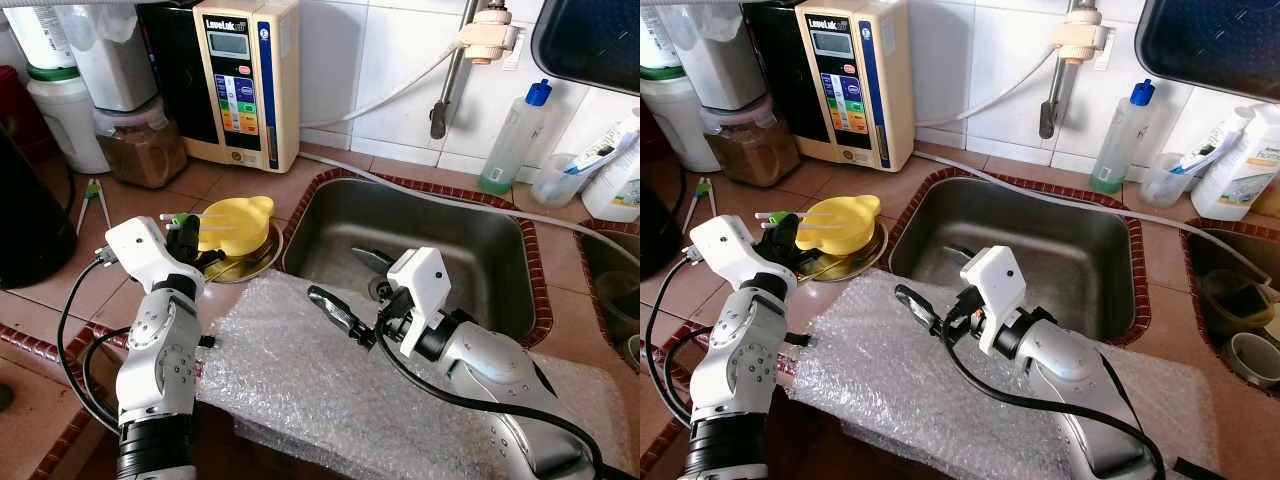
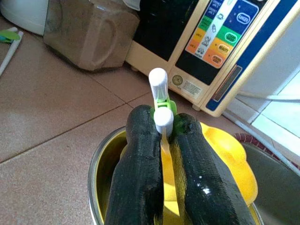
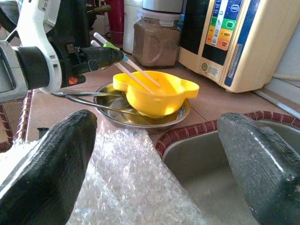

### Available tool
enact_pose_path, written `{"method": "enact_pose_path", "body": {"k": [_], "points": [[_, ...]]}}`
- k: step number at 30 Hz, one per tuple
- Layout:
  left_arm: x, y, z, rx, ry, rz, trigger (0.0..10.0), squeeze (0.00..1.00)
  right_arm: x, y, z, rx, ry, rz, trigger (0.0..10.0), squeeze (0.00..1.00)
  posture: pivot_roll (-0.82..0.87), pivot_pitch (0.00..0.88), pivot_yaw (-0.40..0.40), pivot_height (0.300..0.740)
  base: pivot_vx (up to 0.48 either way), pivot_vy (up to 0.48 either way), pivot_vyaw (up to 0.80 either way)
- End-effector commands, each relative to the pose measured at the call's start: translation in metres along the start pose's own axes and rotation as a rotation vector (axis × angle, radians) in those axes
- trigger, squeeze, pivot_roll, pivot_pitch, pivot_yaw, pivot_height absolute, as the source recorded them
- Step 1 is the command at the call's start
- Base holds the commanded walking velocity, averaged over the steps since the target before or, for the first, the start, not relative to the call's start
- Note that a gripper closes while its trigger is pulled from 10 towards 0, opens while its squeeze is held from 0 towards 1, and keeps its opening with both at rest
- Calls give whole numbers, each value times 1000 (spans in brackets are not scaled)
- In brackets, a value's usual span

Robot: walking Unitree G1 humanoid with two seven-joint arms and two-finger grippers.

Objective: Kitchen organization

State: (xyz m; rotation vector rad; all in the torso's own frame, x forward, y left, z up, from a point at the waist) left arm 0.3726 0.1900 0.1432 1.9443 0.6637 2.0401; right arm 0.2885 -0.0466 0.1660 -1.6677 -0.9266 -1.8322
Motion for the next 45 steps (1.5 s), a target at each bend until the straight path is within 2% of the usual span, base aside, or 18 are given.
{"method": "enact_pose_path", "body": {"k": [1, 4, 7, 8, 9, 14, 18, 20, 23, 26, 27, 28, 30, 31, 35, 40, 43, 45], "points": [[3, 4, 1, -15, 12, 28, 0, 0, -2, 0, 0, 2, -4, -4, 10000, 0, -69, 0, -11, 740, 0, 0, 0], [7, 8, 1, -35, 32, 43, 0, 0, -2, 1, 0, 1, -4, -4, 10000, 0, -68, 0, -11, 740, 0, 0, 0], [15, 24, 1, -122, 57, 97, 0, 0, -2, 1, 0, -3, -4, -4, 10000, 0, -65, 0, -11, 740, 0, 0, 0], [20, 38, -1, -207, 97, 227, 0, 0, -3, 2, -1, -9, -4, -6, 10000, 0, -62, 0, -12, 740, 0, 0, 0], [21, 42, -2, -232, 106, 255, 0, 0, -3, 3, -1, -12, -5, -7, 10000, 0, -61, 0, -12, 740, 0, 0, 0], [22, 49, -1, -263, 103, 230, 0, 0, -4, 10, -1, -29, -3, -15, 10000, 0, -58, 0, -15, 740, 0, 0, 0], [29, 70, -4, -374, 133, 276, 0, 0, -4, 20, 0, -70, -1, -39, 10000, 0, -63, 0, -20, 740, 0, 0, 0], [30, 73, -4, -396, 138, 288, 0, 0, -4, 22, 0, -77, 1, -41, 10000, 0, -63, 0, -20, 740, 0, 0, 0], [32, 110, -14, -625, 115, 291, 0, 0, -11, 45, -3, -193, -35, -96, 10000, 0, -69, 0, -18, 740, 0, 0, 0], [26, 131, -21, -744, 61, 256, 0, 0, -19, 48, -7, -192, -73, -140, 10000, 0, -71, 0, -17, 740, 0, 0, 0], [26, 131, -21, -744, 61, 256, 0, 0, -19, 48, -7, -192, -73, -140, 10000, 0, -71, 0, -17, 740, 0, 0, 0], [18, 142, -29, -827, 19, 248, 0, 0, -22, 55, -9, -215, -89, -176, 10000, 0, -80, 0, -12, 740, 0, 0, 0], [4, 152, -39, -919, -38, 263, 0, 0, -23, 65, -11, -254, -101, -218, 10000, 0, -83, 0, -10, 740, 0, 0, 0], [4, 152, -39, -919, -38, 263, 0, 0, -23, 65, -11, -254, -101, -218, 10000, 0, -83, 0, -10, 740, 0, 0, 0], [-15, 162, -57, -1036, -118, 277, 0, 0, -25, 89, -20, -323, -131, -342, 10000, 0, -87, 0, -10, 740, 0, 0, 0], [-18, 165, -63, -1062, -139, 267, 0, 0, -34, 104, -29, -321, -189, -458, 10000, 0, -85, 0, -14, 740, 0, 0, 0], [-12, 166, -60, -1050, -114, 270, 0, 0, -43, 114, -34, -290, -242, -557, 10000, 0, -81, 0, -19, 740, 0, 0, 0], [-10, 167, -58, -1043, -104, 268, 0, 0, -45, 117, -35, -285, -253, -577, 10000, 0, -81, 0, -19, 740, 0, 0, 0]]}}
Point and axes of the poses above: a point about 5 cm out from each wrist's last joint towards the gripper, its own z axis pointing out of the wrist towards the gripper, its own x axis along the axis of the wrist's last joint, y = z × x, the point moved 6 cm from there along z, pointing out of the wrist towards the gripper, and after that the axes turned 4 degrees about -z, right-handed, at the moved point
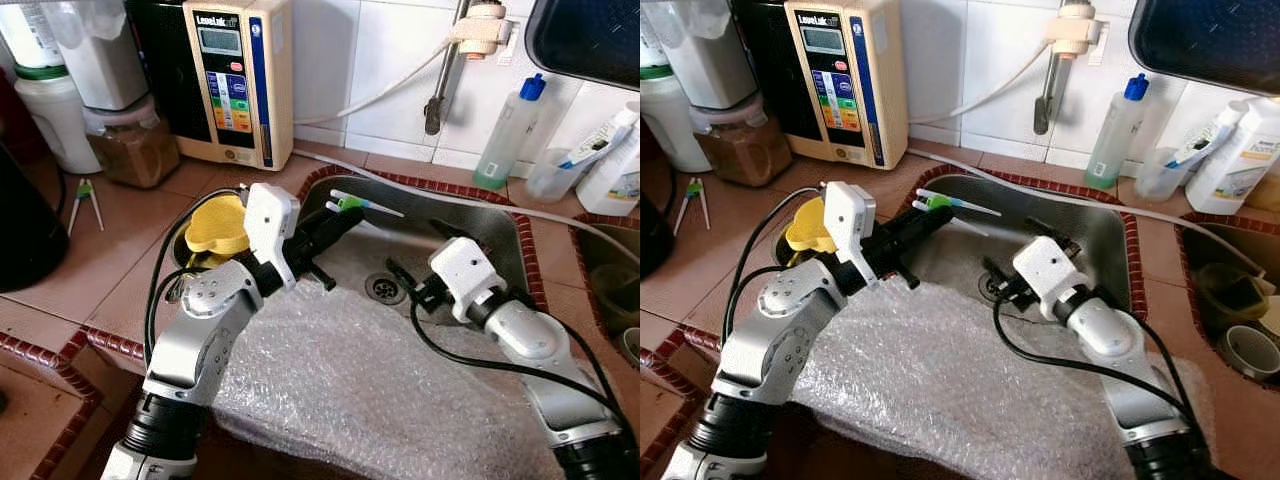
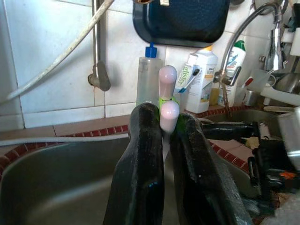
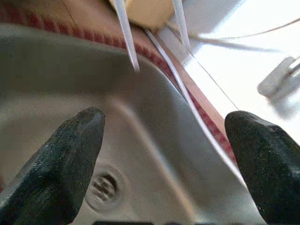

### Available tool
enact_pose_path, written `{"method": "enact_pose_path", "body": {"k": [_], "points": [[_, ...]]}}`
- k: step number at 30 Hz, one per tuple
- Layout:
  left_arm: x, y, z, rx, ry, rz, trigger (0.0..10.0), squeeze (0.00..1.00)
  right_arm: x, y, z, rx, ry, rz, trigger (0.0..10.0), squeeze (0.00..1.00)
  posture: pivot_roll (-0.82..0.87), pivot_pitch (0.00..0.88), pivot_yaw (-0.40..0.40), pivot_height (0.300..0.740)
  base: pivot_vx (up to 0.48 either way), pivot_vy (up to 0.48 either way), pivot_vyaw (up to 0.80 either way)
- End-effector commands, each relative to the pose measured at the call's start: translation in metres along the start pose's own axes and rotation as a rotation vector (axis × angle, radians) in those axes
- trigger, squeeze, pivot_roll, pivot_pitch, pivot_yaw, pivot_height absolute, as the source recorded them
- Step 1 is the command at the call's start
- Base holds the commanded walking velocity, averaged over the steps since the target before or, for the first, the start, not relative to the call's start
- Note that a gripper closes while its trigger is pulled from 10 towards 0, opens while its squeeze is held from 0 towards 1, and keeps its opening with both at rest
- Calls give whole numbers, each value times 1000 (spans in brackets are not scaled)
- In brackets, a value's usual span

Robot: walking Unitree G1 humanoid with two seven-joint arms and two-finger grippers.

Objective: Kitchen organization

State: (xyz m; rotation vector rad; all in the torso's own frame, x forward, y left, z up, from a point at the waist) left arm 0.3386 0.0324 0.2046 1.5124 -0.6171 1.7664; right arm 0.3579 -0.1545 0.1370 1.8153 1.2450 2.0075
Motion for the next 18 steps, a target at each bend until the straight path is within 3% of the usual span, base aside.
{"method": "enact_pose_path", "body": {"k": [1, 8, 11, 13, 15, 18], "points": [[11, 0, 2, 6, 34, 28, 0, 0, 0, 4, 3, -4, 5, -51, 10000, 0, -80, 0, -19, 740, 0, 0, 0], [22, -18, 1, 113, 82, 71, 0, 0, -3, 25, 8, -82, -3, -82, 10000, 0, -72, 0, -21, 740, 0, 0, 0], [31, -38, -5, 244, 127, 115, 0, 0, 4, 43, 11, -166, 32, -80, 10000, 0, -65, 0, -24, 740, 0, 0, 0], [32, -43, -7, 275, 132, 121, 0, 0, 7, 48, 12, -194, 48, -82, 10000, 0, -65, 0, -24, 740, 0, 0, 0], [31, -43, -8, 281, 131, 114, 0, 0, 17, 65, 12, -286, 89, -85, 10000, 0, -61, 0, -28, 740, 0, 0, 0], [31, -43, -8, 288, 134, 119, 0, 0, 19, 73, 13, -325, 100, -77, 10000, 0, -62, 0, -28, 740, 0, 0, 0]]}}
Point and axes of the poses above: a point about 5 cm out from each wrist's last joint towards the gripper, its own z axis pointing out of the wrist towards the gripper, its own x axis along the axis of the wrist's last joint, y = z × x, the point moved 6 cm from there along z, pointing out of the wrist towards the gripper, and after that the axes turned 4 degrees about -z, right-handed, at the moved point
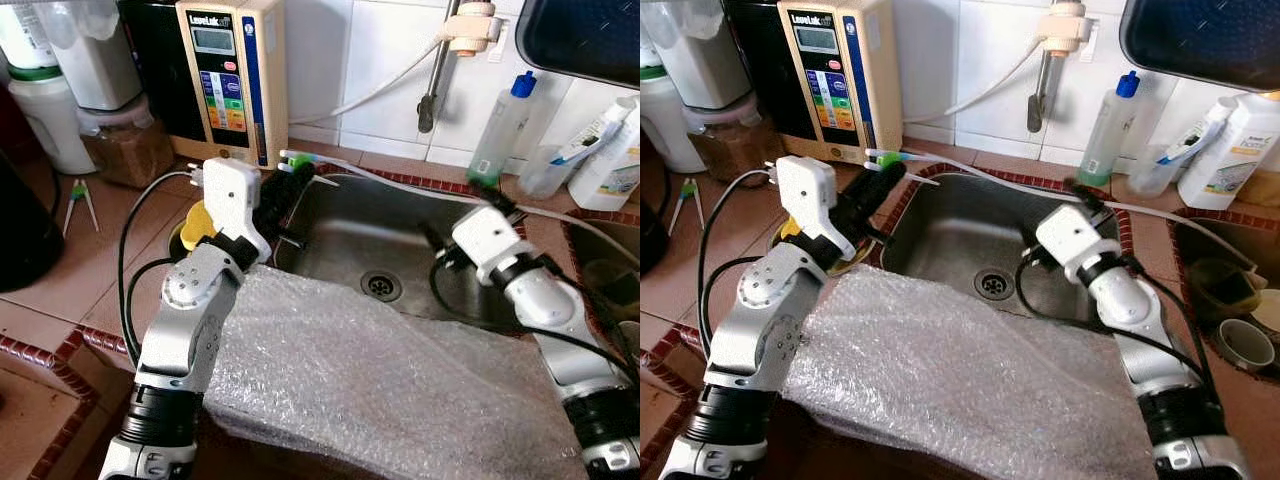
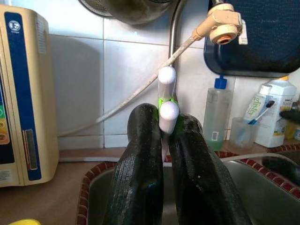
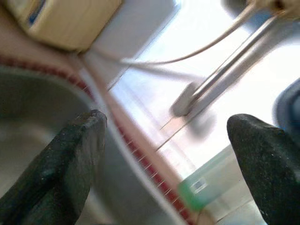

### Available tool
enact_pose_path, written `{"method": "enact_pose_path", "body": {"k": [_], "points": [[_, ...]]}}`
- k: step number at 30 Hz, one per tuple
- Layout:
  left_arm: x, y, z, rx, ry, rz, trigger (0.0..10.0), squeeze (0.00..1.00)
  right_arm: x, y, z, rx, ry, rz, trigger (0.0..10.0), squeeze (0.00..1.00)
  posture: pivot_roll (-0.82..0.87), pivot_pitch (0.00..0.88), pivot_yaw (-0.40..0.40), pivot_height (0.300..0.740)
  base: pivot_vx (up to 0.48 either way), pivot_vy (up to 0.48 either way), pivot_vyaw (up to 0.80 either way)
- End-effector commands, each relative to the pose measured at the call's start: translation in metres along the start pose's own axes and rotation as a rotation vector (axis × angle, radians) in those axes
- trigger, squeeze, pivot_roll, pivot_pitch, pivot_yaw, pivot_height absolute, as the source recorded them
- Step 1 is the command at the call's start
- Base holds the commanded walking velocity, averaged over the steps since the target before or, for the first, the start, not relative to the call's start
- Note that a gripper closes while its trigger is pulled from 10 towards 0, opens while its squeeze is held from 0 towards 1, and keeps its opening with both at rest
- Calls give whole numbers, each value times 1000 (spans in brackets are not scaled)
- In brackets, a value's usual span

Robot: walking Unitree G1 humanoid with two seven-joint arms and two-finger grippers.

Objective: Kitchen organization

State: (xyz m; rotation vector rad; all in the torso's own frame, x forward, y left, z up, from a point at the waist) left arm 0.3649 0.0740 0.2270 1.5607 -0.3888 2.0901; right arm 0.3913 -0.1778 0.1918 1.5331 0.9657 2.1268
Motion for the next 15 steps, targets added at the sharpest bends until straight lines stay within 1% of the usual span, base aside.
{"method": "enact_pose_path", "body": {"k": [1, 4, 5, 6, 7, 9, 12, 13, 15], "points": [[2, 2, 3, 0, 5, 18, 0, 0, 1, 8, 5, -19, 9, 10, 10000, 0, -62, 0, -25, 740, 0, 0, 0], [4, 3, 5, 2, 16, 14, 0, 0, 3, 2, 9, 43, 21, 35, 10000, 0, -63, 0, -21, 740, 0, 0, 0], [4, 3, 5, 2, 16, 14, 0, 0, 3, 2, 9, 43, 21, 35, 10000, 0, -63, 0, -21, 740, 0, 0, 0], [6, 4, 7, -4, 19, 9, 0, 0, 5, -2, 11, 81, 32, 34, 10000, 0, -63, 0, -21, 740, 0, 0, 0], [6, 4, 7, -4, 19, 9, 0, 0, 5, -2, 11, 81, 32, 34, 10000, 0, -63, 0, -21, 740, 0, 0, 0], [6, 7, 9, -18, 21, -11, 0, 0, 7, -8, 15, 137, 45, 39, 10000, 0, -66, 0, -15, 740, 0, 0, 0], [-1, 29, 9, -123, -15, -51, 0, 0, 15, -22, 23, 252, 77, 48, 10000, 0, -65, 0, -12, 740, 0, 0, 0], [-1, 29, 9, -123, -15, -51, 0, 0, 15, -22, 23, 252, 77, 48, 10000, 0, -65, 0, -12, 740, 0, 0, 0], [-7, 39, 6, -163, -38, -55, 0, 0, 19, -31, 23, 313, 96, 59, 10000, 0, -58, 0, -14, 740, 0, 0, 0]]}}
Point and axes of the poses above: a point about 5 cm out from each wrist's last joint towards the gripper, its own z axis pointing out of the wrist towards the gripper, its own x axis along the axis of the wrist's last joint, y = z × x, the point moved 6 cm from there along z, pointing out of the wrist towards the gripper, and after that the axes turned 4 degrees about -z, right-handed, at the moved point
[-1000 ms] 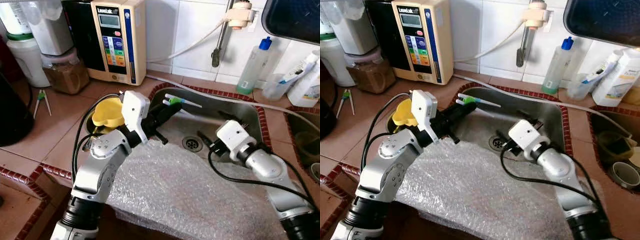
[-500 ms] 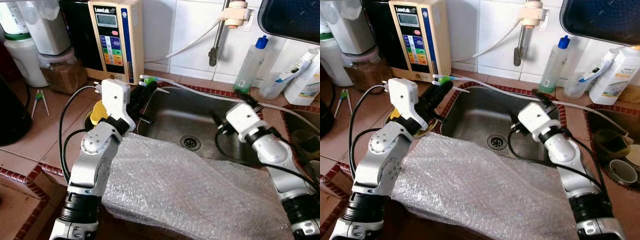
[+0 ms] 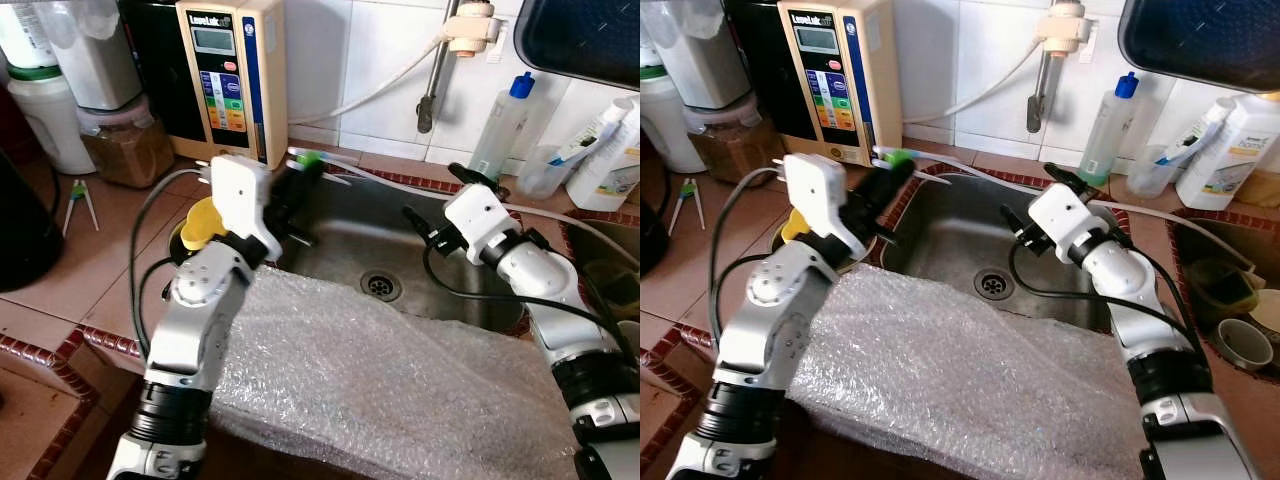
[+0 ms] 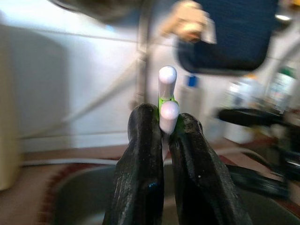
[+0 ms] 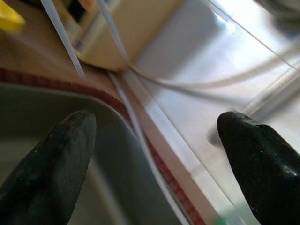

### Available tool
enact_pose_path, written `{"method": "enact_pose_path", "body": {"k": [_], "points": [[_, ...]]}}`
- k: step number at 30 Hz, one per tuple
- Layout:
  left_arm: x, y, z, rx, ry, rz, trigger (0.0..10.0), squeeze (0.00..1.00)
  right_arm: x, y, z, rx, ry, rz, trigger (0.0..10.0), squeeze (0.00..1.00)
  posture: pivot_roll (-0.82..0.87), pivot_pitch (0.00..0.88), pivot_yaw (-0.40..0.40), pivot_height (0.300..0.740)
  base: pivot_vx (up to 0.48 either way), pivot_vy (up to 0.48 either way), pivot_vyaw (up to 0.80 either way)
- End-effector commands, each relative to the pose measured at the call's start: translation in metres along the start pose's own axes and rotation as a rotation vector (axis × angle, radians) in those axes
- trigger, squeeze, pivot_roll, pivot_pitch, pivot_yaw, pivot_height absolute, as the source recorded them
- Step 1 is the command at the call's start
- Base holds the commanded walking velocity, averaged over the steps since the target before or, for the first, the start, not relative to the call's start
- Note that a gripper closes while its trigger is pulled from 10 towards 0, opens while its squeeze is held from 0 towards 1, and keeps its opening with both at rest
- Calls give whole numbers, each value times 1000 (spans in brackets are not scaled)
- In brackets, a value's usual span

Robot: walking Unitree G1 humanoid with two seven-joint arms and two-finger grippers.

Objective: Kitchen organization

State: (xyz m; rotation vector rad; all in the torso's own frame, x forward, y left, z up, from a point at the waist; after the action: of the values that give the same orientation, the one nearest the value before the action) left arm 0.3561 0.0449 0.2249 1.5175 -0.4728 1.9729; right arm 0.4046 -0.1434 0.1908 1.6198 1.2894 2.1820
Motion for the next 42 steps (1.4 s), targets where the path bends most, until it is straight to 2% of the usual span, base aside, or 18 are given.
{"method": "enact_pose_path", "body": {"k": [1, 2, 5, 9, 11, 12, 17, 18, 19, 20, 22, 23, 26, 28, 33, 35, 37, 42], "points": [[-3, 12, 0, -52, -18, -7, 0, 0, 4, -11, 4, 70, 23, 9, 10000, 0, -58, 0, -14, 740, 0, 0, 0], [-3, 12, 0, -52, -18, -7, 0, 0, 4, -11, 4, 70, 23, 9, 10000, 0, -58, 0, -14, 740, 0, 0, 0], [-16, 24, -3, -65, -45, -23, 0, 0, 21, -35, 11, 165, 93, 113, 10000, 0, -36, 0, -20, 740, 0, 0, 0], [-17, 25, -4, -67, -49, -26, 0, 0, 25, -41, 13, 186, 111, 128, 10000, 0, -36, 0, -19, 740, 0, 0, 0], [-18, 26, -4, -66, -54, -34, 0, 0, 30, -50, 17, 185, 131, 139, 10000, 0, -31, 0, -16, 740, 0, 0, 0], [-17, 27, -4, -73, -55, -36, 0, 0, 33, -57, 19, 177, 143, 173, 0, 0, -17, 0, -10, 740, 0, 0, 0], [-17, 24, -8, -74, -68, -18, 0, 0, 30, -64, 20, 155, 132, 196, 0, 0, -7, 0, -7, 740, 0, 0, 0], [-17, 23, -8, -69, -70, -15, 0, 0, 29, -62, 20, 143, 126, 196, 118, 0, -7, 0, -7, 740, 0, 0, 0], [-17, 20, -9, -62, -73, -15, 0, 0, 27, -61, 20, 127, 117, 197, 784, 0, -7, 0, -7, 740, 0, 0, 0], [-17, 20, -10, -61, -74, -12, 0, 0, 25, -60, 20, 117, 109, 195, 3922, 0, -7, 0, -6, 740, 0, 0, 0], [-17, 18, -12, -64, -82, 10, 0, 0, 21, -59, 17, 112, 93, 196, 3882, 0, -8, 0, -5, 740, 0, 0, 0], [-18, 17, -13, -65, -87, 24, 0, 0, 16, -59, 13, 117, 75, 171, 10000, 0, -8, 0, -5, 740, 0, 0, 0], [-18, 15, -14, -76, -98, 61, 0, 0, 10, -56, 9, 110, 60, 168, 10000, 0, -9, 0, -5, 740, 0, 0, 0], [-19, 12, -15, -77, -103, 71, 0, 0, 5, -48, 5, 97, 45, 161, 10000, 0, -13, 0, -4, 740, 0, 0, 0], [-20, 9, -16, -79, -114, 101, 0, 0, 1, -45, -1, 143, 28, 133, 10000, 0, -21, 0, -4, 740, 0, 0, 0], [-20, 11, -16, -87, -114, 95, 0, 0, -1, -41, -1, 126, 20, 121, 10000, 0, -21, 0, -4, 740, 0, 0, 0], [-22, 20, -15, -132, -118, 94, 0, 0, 0, -36, 2, 96, 22, 123, 10000, 0, -21, 0, -6, 740, 0, 0, 0], [-24, 33, -14, -181, -125, 77, 0, 0, 10, -35, 12, 59, 58, 121, 10000, 0, -18, 0, -6, 740, 0, 0, 0]]}}
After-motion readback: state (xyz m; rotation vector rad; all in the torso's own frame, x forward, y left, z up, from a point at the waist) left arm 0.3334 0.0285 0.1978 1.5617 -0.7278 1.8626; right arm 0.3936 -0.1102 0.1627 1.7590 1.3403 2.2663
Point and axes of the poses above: a point about 5 cm out from each wrist's last joint towards the gripper, its own z axis pointing out of the wrist towards the gripper, its own x axis along the axis of the wrist's last joint, y = z × x, the point moved 6 cm from there along z, pointing out of the wrist towards the gripper, and after that the axes turned 4 degrees about -z, right-handed, at the moved point
